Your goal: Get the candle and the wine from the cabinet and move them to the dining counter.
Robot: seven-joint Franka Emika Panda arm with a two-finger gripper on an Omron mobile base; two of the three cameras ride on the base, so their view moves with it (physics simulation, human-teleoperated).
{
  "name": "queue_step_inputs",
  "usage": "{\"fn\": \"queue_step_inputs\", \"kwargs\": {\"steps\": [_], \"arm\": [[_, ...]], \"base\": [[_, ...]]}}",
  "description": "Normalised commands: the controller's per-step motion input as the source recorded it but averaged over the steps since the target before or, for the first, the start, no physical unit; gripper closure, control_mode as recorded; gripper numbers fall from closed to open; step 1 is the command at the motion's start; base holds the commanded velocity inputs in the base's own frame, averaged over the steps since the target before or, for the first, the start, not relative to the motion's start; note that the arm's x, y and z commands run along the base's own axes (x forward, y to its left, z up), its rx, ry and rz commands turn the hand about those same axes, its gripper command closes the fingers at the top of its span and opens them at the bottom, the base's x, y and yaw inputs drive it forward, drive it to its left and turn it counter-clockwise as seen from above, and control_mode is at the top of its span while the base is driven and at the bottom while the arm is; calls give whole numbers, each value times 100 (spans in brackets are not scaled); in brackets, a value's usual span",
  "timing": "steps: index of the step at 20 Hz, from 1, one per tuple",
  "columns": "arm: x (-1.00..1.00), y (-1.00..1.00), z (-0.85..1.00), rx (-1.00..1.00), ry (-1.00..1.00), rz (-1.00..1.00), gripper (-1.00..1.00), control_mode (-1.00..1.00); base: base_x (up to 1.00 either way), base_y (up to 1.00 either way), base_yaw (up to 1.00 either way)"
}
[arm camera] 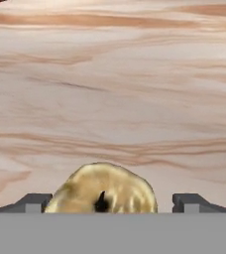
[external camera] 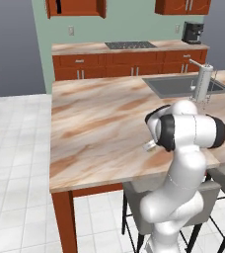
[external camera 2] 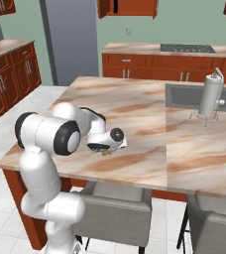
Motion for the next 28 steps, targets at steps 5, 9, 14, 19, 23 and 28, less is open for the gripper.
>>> {"fn": "queue_step_inputs", "kwargs": {"steps": [5, 9, 14, 19, 23, 28], "arm": [[0, 0, 60, 0, 0, 0, -100, -100], [0, 0, 82, 0, 0, 0, -100, -100], [-23, 10, 100, -2, 0, 0, -100, -100], [-74, 17, 100, -2, 1, 0, -100, -100], [-96, 19, 96, -3, 3, -3, -100, -100], [-92, 21, 99, 0, 8, -12, -100, -100]], "base": [[0, 0, 0], [0, 0, 0], [0, 0, 0], [0, 0, 0], [0, 0, 0], [0, 0, 0]]}}
